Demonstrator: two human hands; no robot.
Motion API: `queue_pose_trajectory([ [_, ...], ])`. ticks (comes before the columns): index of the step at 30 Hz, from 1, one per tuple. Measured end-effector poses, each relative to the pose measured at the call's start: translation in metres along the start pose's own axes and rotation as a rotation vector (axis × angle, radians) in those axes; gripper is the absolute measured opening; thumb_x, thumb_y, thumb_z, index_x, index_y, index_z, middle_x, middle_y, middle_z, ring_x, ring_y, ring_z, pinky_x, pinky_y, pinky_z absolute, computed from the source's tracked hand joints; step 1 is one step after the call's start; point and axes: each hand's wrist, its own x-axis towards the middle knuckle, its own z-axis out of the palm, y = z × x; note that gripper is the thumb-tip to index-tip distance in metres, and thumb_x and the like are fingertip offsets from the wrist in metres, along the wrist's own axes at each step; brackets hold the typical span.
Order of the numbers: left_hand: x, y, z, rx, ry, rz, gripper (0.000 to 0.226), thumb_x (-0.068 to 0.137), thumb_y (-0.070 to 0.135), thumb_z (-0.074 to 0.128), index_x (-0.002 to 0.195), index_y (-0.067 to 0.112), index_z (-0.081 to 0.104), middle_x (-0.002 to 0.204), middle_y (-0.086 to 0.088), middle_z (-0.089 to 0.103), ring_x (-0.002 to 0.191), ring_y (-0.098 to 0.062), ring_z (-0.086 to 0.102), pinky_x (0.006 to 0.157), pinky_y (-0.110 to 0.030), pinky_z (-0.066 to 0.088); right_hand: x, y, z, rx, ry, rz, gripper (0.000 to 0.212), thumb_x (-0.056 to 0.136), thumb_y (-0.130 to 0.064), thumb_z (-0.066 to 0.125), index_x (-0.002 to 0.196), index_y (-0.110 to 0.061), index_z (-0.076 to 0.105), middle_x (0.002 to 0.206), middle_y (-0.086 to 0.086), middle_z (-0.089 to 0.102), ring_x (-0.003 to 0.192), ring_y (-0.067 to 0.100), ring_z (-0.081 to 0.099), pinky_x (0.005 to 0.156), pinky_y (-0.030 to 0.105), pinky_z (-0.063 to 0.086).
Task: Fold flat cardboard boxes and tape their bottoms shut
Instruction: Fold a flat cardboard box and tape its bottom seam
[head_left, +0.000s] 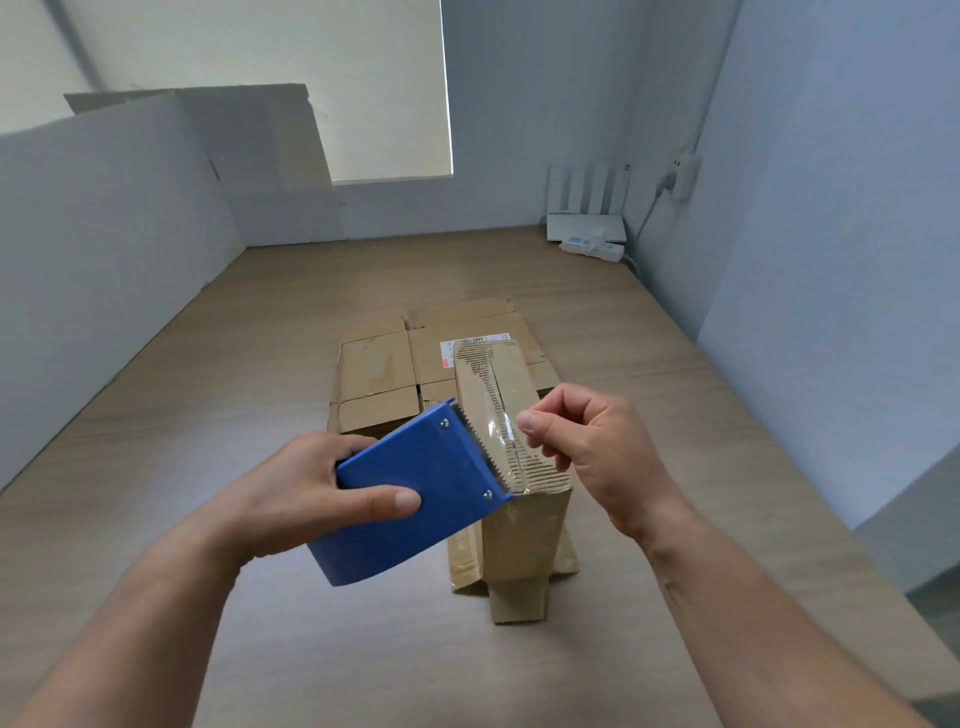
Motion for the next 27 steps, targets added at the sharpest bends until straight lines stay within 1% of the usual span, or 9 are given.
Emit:
queue_pose_trajectory([
  [3, 0.007, 0.007, 0.003, 0.017, -0.016, -0.066, 0.070, 0.040, 0.074, 0.064, 0.080, 0.017, 0.067, 0.070, 0.001, 0.069, 0.063, -0.015, 0.064, 0.060, -0.026, 0.042, -0.004, 0.012, 0.006, -0.092, 0.146, -0.022, 0.026, 0.085, -0.009, 0.066, 0.060, -0.013, 0.061, 0.052, -0.009, 0.056, 0.050, -0.001, 0.048, 0.050, 0.012, 0.039],
  [6, 0.007, 0.007, -0.006, 0.028, -0.102, -0.110, 0.076, 0.040, 0.075, 0.068, 0.082, 0.012, 0.067, 0.077, -0.006, 0.071, 0.067, -0.020, 0.067, 0.060, -0.026, 0.042, -0.014, 0.027, 0.003, -0.089, 0.228, 0.040, 0.032, 0.086, -0.011, 0.065, 0.055, -0.018, 0.058, 0.047, -0.008, 0.054, 0.044, 0.000, 0.045, 0.044, 0.013, 0.037],
  [9, -0.001, -0.005, -0.029, 0.058, -0.123, -0.194, 0.076, 0.036, 0.079, 0.072, 0.081, 0.017, 0.072, 0.080, -0.006, 0.074, 0.070, -0.024, 0.071, 0.062, -0.029, 0.046, -0.021, 0.042, -0.028, -0.063, 0.424, 0.112, 0.033, 0.083, -0.013, 0.067, 0.052, -0.016, 0.058, 0.047, -0.006, 0.051, 0.045, 0.009, 0.042, 0.045, 0.025, 0.035],
  [10, -0.003, -0.009, -0.035, 0.094, -0.116, -0.228, 0.078, 0.032, 0.082, 0.072, 0.081, 0.021, 0.072, 0.079, -0.006, 0.074, 0.070, -0.024, 0.071, 0.064, -0.031, 0.047, -0.023, 0.045, -0.037, -0.056, 0.448, 0.131, 0.033, 0.083, -0.013, 0.068, 0.051, -0.016, 0.057, 0.047, -0.004, 0.051, 0.045, 0.012, 0.040, 0.045, 0.026, 0.034],
  [12, -0.002, -0.014, -0.040, 0.170, -0.109, -0.278, 0.080, 0.025, 0.089, 0.066, 0.079, 0.030, 0.072, 0.075, -0.003, 0.074, 0.066, -0.021, 0.071, 0.064, -0.031, 0.048, -0.025, 0.051, -0.042, -0.054, 0.412, 0.168, 0.033, 0.082, -0.015, 0.069, 0.051, -0.015, 0.057, 0.048, -0.001, 0.051, 0.043, 0.013, 0.039, 0.040, 0.024, 0.033],
  [16, 0.008, -0.022, -0.042, 0.314, -0.053, -0.363, 0.101, 0.025, 0.101, 0.048, 0.079, 0.020, 0.073, 0.069, -0.002, 0.073, 0.062, -0.021, 0.070, 0.065, -0.033, 0.049, -0.027, 0.057, -0.032, -0.070, 0.349, 0.206, 0.032, 0.083, -0.022, 0.070, 0.057, -0.005, 0.059, 0.050, 0.004, 0.052, 0.041, 0.011, 0.038, 0.039, 0.021, 0.033],
  [20, 0.011, -0.023, -0.040, 0.401, -0.051, -0.407, 0.099, 0.024, 0.103, 0.041, 0.073, 0.024, 0.074, 0.064, -0.001, 0.071, 0.057, -0.017, 0.068, 0.059, -0.029, 0.046, -0.027, 0.065, -0.025, -0.086, 0.343, 0.192, 0.032, 0.082, -0.018, 0.071, 0.056, -0.007, 0.058, 0.049, -0.002, 0.052, 0.041, 0.003, 0.037, 0.041, 0.012, 0.030],
  [24, 0.018, -0.028, -0.033, 0.480, -0.048, -0.421, 0.105, 0.029, 0.101, 0.038, 0.076, 0.014, 0.074, 0.064, -0.001, 0.071, 0.061, -0.018, 0.068, 0.058, -0.028, 0.044, -0.026, 0.070, -0.020, -0.109, 0.347, 0.199, 0.032, 0.083, -0.017, 0.070, 0.057, -0.004, 0.055, 0.050, 0.000, 0.051, 0.042, 0.005, 0.036, 0.044, 0.017, 0.030],
  [27, 0.023, -0.031, -0.024, 0.539, -0.041, -0.423, 0.097, 0.043, 0.099, 0.037, 0.072, 0.014, 0.072, 0.061, 0.000, 0.069, 0.061, -0.016, 0.067, 0.056, -0.026, 0.043, -0.027, 0.074, -0.019, -0.120, 0.343, 0.247, 0.034, 0.083, -0.018, 0.070, 0.054, -0.008, 0.054, 0.051, 0.003, 0.049, 0.044, 0.007, 0.035, 0.047, 0.022, 0.029],
])
